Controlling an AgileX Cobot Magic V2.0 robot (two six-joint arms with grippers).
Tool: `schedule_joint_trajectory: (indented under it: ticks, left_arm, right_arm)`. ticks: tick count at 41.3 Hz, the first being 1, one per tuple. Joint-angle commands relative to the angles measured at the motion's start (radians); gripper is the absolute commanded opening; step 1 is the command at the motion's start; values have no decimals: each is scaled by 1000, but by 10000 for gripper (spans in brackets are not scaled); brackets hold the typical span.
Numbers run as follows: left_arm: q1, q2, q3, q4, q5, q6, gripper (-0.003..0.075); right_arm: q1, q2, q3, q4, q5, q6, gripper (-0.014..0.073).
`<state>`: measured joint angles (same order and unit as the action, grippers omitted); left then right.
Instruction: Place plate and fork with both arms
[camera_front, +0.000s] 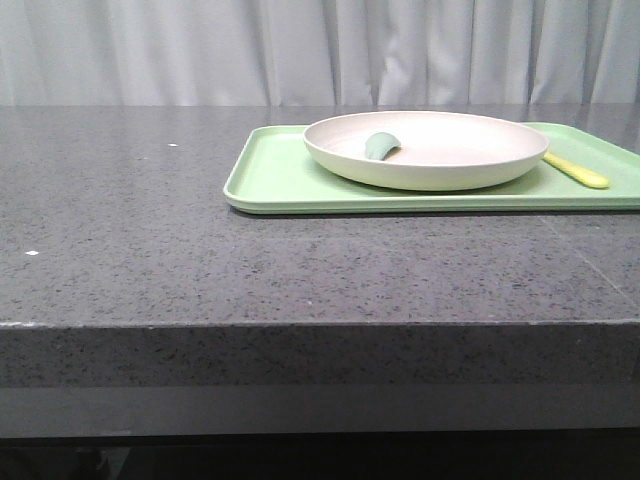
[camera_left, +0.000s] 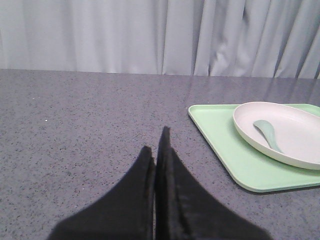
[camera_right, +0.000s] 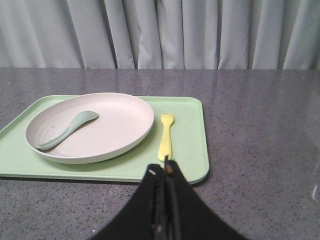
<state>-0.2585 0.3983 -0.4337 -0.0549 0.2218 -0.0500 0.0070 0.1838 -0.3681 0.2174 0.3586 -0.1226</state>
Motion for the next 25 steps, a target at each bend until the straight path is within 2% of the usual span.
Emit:
schedule_joint_trajectory:
  ticks: [1,8,17,25]
  left_arm:
    - [2,-8,-9,0,-80,-2,-18]
    - [49,-99,105,0,-80,-2,-18]
    - [156,-303,301,0,-80,-2,-18]
    - [216,-412,402,0,-80,-2,-18]
  right_arm:
    - [-1,9,-22,4,-85,-8,-51]
    - [-1,9,-22,4,-85,-8,-51]
    - [-1,9,-22,4,-85,-8,-51]
    - [-1,9,-22,4,-85,-8,-51]
